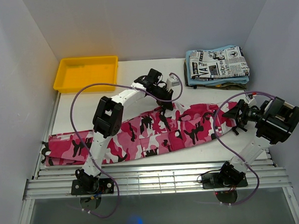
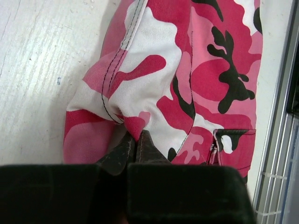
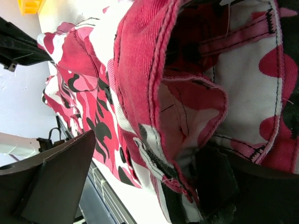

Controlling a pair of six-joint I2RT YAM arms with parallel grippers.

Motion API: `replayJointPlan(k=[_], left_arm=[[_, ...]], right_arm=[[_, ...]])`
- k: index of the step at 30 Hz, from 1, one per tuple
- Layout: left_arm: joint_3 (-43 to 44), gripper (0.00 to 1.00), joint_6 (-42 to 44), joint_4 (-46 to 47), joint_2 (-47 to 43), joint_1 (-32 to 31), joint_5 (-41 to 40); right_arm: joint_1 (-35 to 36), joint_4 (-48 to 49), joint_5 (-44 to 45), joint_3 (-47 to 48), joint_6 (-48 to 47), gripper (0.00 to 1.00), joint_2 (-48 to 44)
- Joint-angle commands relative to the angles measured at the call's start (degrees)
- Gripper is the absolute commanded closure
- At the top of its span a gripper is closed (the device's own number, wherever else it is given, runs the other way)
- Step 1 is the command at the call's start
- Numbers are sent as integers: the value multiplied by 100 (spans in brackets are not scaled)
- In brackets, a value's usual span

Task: Fold and stack the trousers
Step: Fold the trousers

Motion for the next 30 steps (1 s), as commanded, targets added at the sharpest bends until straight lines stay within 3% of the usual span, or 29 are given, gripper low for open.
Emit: replayJointPlan(k=[1,2,4,16,28,29,30], left_arm=[[291,100,-208,246,-196,115,373],[326,100,-383,316,-178,177,329],[388,100,-473,456,-143,361,241],[345,100,-649,1045,-2,863,179],[230,100,-34,826,384,925,-409],[265,99,10,817,402,925,-392],[300,85,10,826,446,925,-383]], right_arm=[[71,774,2008,-137,-247,13,454],[80,818,2121,-137,-194,8,445],[89,819,2324,-102,-150,6,549],[89,739,2456,-102,-115,13,726],[89,722,2500,-207,-299,12,568],[89,687,2466,-190,-326,14,568],[89,669,2422,-172,-343,16,568]])
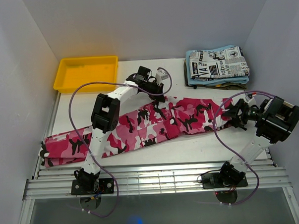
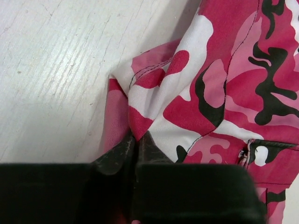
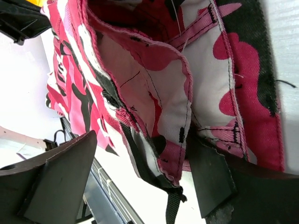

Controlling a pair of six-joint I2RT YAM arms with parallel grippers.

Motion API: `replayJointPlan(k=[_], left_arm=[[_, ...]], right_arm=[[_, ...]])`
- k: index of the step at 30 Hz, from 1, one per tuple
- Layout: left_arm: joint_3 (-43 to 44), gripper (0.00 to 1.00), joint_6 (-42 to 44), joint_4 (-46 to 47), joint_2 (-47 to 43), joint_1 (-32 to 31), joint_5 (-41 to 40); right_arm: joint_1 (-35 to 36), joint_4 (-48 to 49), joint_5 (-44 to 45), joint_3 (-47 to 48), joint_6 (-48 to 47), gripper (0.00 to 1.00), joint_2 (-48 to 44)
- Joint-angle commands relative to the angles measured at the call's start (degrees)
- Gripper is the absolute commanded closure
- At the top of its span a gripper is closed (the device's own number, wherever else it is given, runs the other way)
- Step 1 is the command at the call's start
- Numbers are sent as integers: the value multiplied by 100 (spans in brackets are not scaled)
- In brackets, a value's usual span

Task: Fold and stack the trousers
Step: Fold the trousers

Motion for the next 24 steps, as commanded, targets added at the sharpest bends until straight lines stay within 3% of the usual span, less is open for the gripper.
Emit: replayJointPlan(k=[1,2,4,5,6,10,11,17,24], left_arm=[[97,77,179,24,-94,180,-265],[219,69,187,-46,-94,180,-230],[308,53,354,-335,-251,180,-186],[317,49,398,-432,-365,197,-160],[326,45,520,-547,-488,241,-107],[150,13,740,-1423,-1235,443,-106],[72,9,758,-1548,-1567,495,-185],[-1474,8,732,-1883,-3070,1453,-291],[-3004,10,1206,-2480,-4292,3216,-423]], right_arm=[[36,735,2109,-279,-660,17,476],[36,700,2030,-235,-678,25,476],[45,559,1898,-51,-669,31,476],[45,541,1897,-7,-652,38,476],[54,550,1932,63,-599,40,485],[45,638,2371,204,-485,57,599],[45,655,2433,222,-458,64,625],[-42,901,3153,90,-432,83,450],[-605,840,3611,-7,-660,92,-51]])
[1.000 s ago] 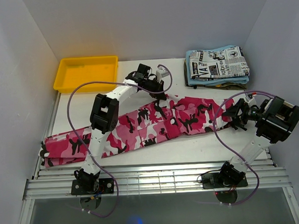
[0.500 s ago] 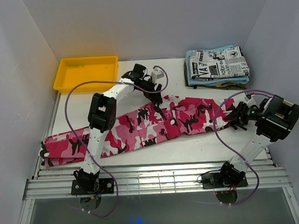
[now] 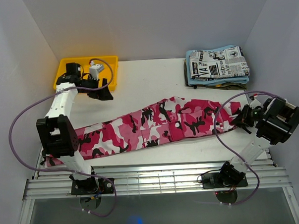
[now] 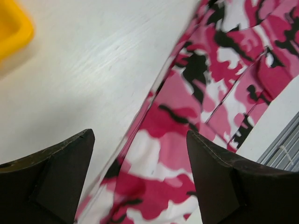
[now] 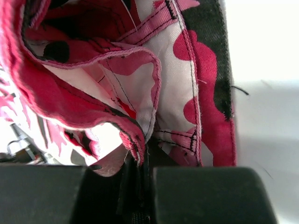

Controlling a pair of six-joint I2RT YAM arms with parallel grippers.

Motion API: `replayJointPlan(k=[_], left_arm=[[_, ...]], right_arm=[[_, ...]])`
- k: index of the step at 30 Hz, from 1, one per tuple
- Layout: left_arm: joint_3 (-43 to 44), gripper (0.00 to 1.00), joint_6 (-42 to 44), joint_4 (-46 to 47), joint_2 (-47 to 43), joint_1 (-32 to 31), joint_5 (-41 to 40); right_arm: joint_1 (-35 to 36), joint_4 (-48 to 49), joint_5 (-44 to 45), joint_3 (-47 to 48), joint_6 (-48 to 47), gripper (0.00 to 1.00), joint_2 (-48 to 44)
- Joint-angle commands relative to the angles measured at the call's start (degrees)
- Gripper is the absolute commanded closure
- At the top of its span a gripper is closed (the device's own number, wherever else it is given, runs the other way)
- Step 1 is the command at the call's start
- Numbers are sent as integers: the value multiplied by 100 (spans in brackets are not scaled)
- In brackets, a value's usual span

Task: Fold and stack the trousers
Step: Fold the trousers

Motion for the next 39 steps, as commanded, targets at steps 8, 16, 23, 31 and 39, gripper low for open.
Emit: replayJointPlan(k=[8,16,23,31,39], left_arm=[[-1473,11,1208,-1148,-1042,2001,-804],[-1914,13,1456,-1008,-1376,2169,-612],[-1264,12,367,-973,-1270,2757,-839],[-859,11,681,-1816,-1499,4374,-1420],[-832,20,910,-2362,-1235,5736,-1736]], right_arm=[[-1394,584,2351,97,-1025,88,-291],[-1106,-216,1939,98,-1921,16,-1239],[81,-59,2245,-87,-2001,6,-2276],[539,127,3098,545,-1562,10,-2190],[960,-217,2115,731,-1438,10,-2400]])
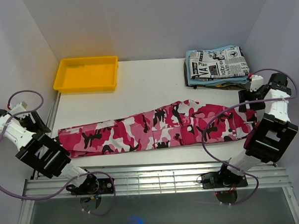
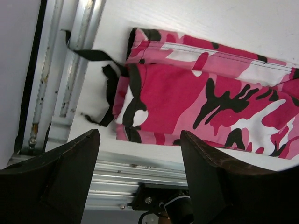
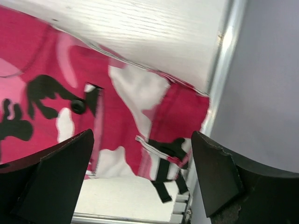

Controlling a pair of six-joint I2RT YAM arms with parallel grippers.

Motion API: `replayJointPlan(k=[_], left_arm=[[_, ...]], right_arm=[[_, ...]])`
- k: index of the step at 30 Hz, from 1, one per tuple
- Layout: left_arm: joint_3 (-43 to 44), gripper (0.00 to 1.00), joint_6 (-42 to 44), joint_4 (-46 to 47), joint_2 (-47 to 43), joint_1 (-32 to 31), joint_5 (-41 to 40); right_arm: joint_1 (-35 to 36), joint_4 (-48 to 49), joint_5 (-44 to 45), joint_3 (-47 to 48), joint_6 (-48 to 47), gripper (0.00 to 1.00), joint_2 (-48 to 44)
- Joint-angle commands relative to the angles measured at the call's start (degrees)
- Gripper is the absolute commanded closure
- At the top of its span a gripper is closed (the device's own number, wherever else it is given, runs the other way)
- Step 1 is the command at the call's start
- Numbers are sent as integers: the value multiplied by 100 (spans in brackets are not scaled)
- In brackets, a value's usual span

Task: Fold and stack the trousers
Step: Fold the trousers

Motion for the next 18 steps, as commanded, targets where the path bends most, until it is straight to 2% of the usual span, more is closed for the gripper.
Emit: replayJointPlan(k=[1,10,18], left_arm=[[-58,21,130,-255,-50,317,-178],[-955,25,-467,501,169,353,-503],[-1386,33,-722,1063,600,309,-214]], right_arm=[[353,-140,-579,158,118,10,-230],[828,-96,-667,219,452,10,42],[1031,-219,-922,149,302,10,288]])
